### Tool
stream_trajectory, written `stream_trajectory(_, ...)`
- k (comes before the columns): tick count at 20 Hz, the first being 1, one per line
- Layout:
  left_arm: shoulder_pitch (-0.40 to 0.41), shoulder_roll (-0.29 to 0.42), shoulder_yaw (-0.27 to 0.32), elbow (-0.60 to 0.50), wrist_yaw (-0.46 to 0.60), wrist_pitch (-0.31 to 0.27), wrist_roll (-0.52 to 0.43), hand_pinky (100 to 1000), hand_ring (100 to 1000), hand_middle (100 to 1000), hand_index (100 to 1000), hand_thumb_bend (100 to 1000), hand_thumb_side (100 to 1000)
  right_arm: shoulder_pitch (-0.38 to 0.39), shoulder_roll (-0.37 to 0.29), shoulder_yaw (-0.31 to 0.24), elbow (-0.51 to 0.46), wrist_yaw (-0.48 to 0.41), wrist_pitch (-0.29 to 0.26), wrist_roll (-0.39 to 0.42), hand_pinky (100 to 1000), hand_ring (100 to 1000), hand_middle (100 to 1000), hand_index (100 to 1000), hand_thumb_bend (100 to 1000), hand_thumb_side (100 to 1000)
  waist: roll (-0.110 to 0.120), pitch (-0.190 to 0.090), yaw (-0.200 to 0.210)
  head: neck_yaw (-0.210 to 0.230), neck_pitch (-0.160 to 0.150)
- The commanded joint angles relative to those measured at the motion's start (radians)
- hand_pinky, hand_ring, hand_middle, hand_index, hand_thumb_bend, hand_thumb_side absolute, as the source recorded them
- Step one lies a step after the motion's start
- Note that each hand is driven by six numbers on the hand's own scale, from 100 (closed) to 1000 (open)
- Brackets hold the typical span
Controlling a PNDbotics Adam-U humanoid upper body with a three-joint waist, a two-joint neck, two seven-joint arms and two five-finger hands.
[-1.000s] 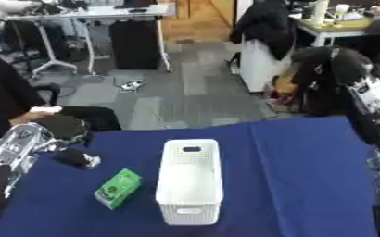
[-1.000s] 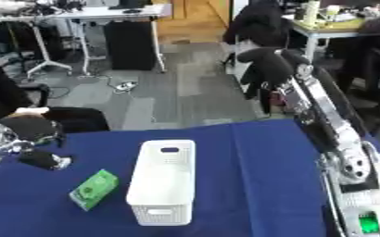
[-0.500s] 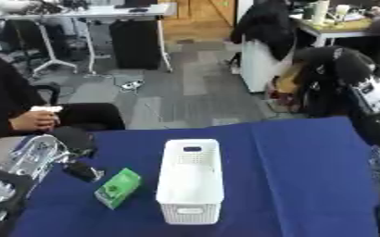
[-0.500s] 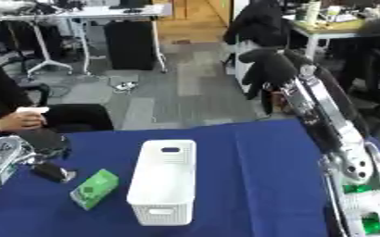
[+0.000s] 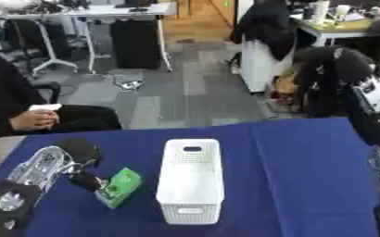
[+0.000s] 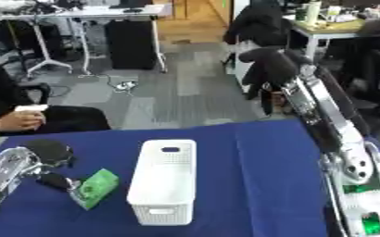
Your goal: Pick up objects on the table and place them in the box.
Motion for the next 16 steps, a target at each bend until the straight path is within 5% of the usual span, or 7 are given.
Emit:
stream_trajectory(1, -0.01, 0.005, 0.013, -0.004, -0.009, 0.004, 0.014, 321, 601, 734, 782, 100, 1000, -0.016, -0.003, -0.001, -0.015, -0.003, 0.0, 0.001, 218, 444, 507, 759, 321, 1000, -0.001, -0.005, 0.002, -0.005, -0.007)
stream_trajectory(16, -0.005, -0.042, 0.012, 0.032, -0.036, -0.02, -0.004, 352, 615, 743, 809, 100, 1000, -0.018, 0.0, 0.0, -0.015, -0.005, 0.001, 0.002, 217, 443, 507, 759, 321, 1000, -0.004, -0.002, -0.001, 0.01, 0.007)
